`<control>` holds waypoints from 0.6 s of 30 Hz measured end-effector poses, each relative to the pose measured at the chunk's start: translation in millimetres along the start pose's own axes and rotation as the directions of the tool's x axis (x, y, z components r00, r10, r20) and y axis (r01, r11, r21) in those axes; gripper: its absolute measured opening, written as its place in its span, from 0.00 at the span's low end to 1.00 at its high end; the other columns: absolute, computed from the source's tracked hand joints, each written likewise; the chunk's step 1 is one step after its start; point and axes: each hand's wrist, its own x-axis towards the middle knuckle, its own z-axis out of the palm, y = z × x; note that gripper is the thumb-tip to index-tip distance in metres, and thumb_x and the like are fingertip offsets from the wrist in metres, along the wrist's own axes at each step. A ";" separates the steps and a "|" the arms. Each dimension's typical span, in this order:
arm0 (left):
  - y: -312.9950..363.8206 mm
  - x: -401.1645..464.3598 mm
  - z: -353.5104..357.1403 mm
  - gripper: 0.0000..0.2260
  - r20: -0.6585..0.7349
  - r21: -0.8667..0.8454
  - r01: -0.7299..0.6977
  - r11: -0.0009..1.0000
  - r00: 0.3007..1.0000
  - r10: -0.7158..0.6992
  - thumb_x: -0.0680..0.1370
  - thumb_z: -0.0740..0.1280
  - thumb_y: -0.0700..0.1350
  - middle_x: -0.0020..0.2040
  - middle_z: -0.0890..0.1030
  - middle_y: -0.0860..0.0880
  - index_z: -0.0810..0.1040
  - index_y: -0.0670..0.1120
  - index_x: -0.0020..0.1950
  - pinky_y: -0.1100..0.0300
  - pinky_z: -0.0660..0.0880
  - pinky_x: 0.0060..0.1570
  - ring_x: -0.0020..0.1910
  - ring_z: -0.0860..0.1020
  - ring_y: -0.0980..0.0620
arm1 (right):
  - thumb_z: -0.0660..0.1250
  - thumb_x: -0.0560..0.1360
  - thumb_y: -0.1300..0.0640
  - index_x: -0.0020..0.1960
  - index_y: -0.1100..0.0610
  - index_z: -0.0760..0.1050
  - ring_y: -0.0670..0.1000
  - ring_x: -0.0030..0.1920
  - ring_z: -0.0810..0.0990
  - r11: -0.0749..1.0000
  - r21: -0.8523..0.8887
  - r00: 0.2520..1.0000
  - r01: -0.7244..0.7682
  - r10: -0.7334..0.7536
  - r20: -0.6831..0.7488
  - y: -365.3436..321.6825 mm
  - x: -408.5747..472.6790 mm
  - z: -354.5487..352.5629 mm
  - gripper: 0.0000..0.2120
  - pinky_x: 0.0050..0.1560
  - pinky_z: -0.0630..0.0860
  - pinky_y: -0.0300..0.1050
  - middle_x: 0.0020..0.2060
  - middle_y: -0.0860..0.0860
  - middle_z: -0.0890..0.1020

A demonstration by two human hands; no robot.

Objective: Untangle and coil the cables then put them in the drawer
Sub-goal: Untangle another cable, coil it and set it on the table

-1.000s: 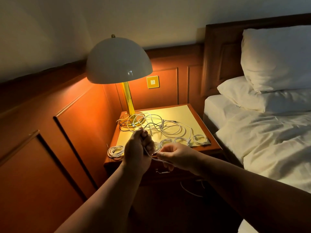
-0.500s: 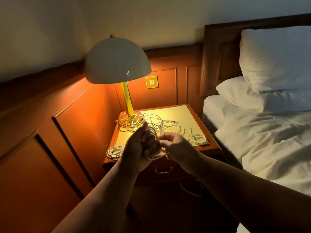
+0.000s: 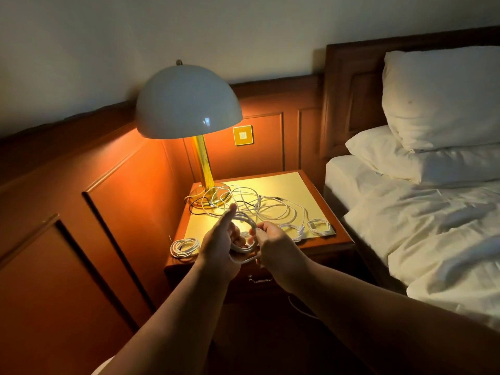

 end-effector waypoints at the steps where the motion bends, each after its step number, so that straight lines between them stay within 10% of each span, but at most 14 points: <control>1: 0.5 1.4 -0.4 0.20 0.013 -0.023 0.001 1.000 1.000 -0.001 0.74 0.71 0.58 0.30 0.70 0.48 0.71 0.43 0.41 0.53 0.72 0.39 0.33 0.72 0.49 | 0.60 0.82 0.61 0.63 0.62 0.74 0.46 0.42 0.79 1.000 -0.019 0.999 0.000 0.001 0.049 -2.0 -1.2 -2.1 0.11 0.39 0.76 0.32 0.50 0.55 0.80; 6: 2.2 6.5 -3.8 0.22 -0.012 0.114 -0.135 0.984 0.991 0.137 0.74 0.71 0.59 0.27 0.65 0.50 0.68 0.46 0.32 0.55 0.66 0.34 0.29 0.64 0.51 | 0.66 0.77 0.68 0.65 0.64 0.73 0.49 0.43 0.82 0.992 -0.115 0.989 0.056 -0.039 0.142 4.4 0.3 -10.3 0.17 0.40 0.79 0.38 0.54 0.57 0.79; 10: 5.5 0.9 3.3 0.22 -0.086 0.262 -0.272 0.926 0.949 0.303 0.75 0.70 0.59 0.29 0.65 0.49 0.69 0.45 0.33 0.60 0.66 0.29 0.29 0.65 0.52 | 0.61 0.79 0.61 0.62 0.60 0.72 0.52 0.39 0.78 0.950 0.303 0.975 -0.080 0.010 0.224 -1.8 4.3 -11.4 0.12 0.35 0.73 0.47 0.54 0.54 0.80; 13: 8.3 -2.7 7.6 0.24 -0.071 0.336 -0.358 0.871 0.913 0.403 0.75 0.68 0.61 0.27 0.65 0.49 0.69 0.43 0.33 0.59 0.65 0.29 0.25 0.65 0.53 | 0.57 0.82 0.49 0.56 0.58 0.73 0.50 0.36 0.74 0.713 0.609 0.930 -0.348 0.182 0.318 -13.9 4.3 -10.5 0.13 0.35 0.68 0.44 0.53 0.56 0.81; 18: 12.9 -2.8 3.6 0.27 0.068 0.498 -0.484 0.719 0.849 0.524 0.77 0.61 0.64 0.26 0.63 0.46 0.66 0.42 0.31 0.61 0.63 0.25 0.24 0.61 0.53 | 0.63 0.80 0.48 0.57 0.58 0.73 0.53 0.50 0.80 0.843 0.406 0.911 -0.352 0.209 0.356 -17.3 6.7 -19.8 0.14 0.50 0.75 0.47 0.51 0.55 0.80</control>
